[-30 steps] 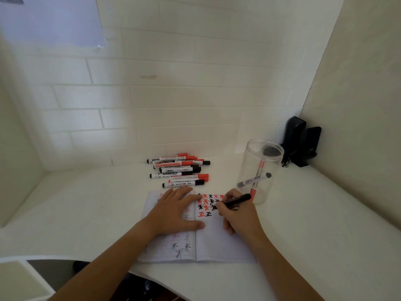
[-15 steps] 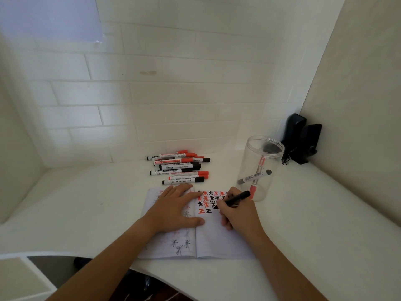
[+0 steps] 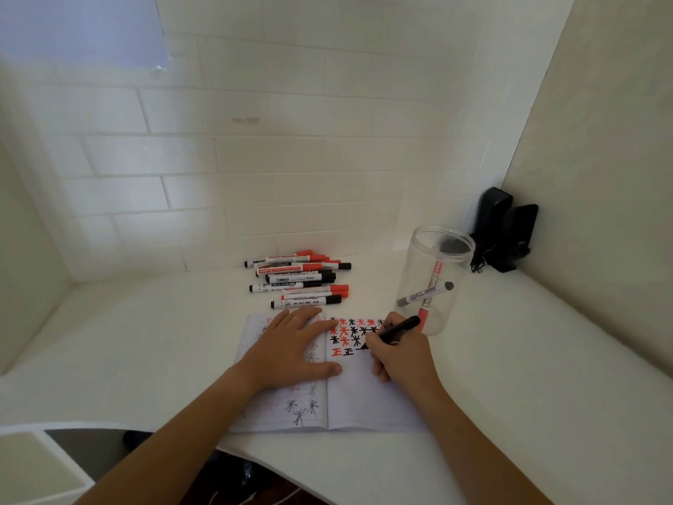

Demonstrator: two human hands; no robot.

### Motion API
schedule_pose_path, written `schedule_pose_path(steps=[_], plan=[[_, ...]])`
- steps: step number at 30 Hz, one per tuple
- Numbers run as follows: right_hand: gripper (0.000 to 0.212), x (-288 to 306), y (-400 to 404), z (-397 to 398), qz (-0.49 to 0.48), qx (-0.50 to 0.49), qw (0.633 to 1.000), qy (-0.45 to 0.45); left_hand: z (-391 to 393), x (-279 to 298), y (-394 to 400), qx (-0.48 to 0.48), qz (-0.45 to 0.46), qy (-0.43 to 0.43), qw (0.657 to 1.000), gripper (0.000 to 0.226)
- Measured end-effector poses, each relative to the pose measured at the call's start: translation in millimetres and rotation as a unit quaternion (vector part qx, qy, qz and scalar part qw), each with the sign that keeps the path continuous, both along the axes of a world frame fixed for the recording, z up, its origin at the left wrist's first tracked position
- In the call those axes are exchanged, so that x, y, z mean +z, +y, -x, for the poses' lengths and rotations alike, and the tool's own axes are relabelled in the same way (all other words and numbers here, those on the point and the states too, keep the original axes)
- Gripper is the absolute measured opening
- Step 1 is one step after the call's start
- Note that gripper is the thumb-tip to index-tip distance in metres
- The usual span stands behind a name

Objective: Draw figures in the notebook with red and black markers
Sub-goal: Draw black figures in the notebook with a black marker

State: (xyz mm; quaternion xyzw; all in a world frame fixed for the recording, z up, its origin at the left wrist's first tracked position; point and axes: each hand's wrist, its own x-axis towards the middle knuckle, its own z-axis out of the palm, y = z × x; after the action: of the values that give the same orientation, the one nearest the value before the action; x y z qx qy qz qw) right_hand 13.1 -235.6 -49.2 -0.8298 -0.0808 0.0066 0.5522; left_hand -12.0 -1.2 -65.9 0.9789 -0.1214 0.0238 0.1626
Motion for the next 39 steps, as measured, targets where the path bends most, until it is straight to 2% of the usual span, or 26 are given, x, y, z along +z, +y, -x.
schedule_pose_path(steps=[32,39], plan=[[0.022,0.0,-0.9,0.4,-0.015,-0.003,1.000,0.001,1.9,2.4,-1.3,-0.001,-0.010,-0.002,1.000,0.087],[0.021,-0.1,1.6,1.1,0.006,0.017,1.000,-0.009,3.0,4.0,-2.3,-0.002,-0.004,0.001,1.000,0.086]])
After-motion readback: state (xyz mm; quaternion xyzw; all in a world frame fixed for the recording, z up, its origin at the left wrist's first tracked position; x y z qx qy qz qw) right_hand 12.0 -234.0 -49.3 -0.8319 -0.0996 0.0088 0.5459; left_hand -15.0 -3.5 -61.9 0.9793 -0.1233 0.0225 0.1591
